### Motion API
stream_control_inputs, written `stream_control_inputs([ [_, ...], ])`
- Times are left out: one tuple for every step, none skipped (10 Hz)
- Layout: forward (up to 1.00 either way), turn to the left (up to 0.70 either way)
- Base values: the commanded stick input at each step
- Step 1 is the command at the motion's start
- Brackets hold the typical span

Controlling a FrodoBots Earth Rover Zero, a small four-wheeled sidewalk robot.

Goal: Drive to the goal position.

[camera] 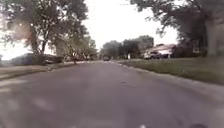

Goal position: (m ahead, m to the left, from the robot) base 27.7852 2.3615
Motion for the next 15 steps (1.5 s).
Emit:
stream_control_inputs([
  [1.0, 0.0],
  [1.0, 0.0],
  [1.0, 0.0],
  [1.0, 0.0],
  [1.0, 0.0],
  [1.0, 0.0],
  [1.0, 0.0],
  [1.0, 0.0],
  [1.0, 0.0],
  [1.0, 0.0],
  [1.0, 0.0],
  [1.0, 0.0],
  [1.0, 0.0],
  [1.0, 0.0],
  [1.0, 0.0],
])
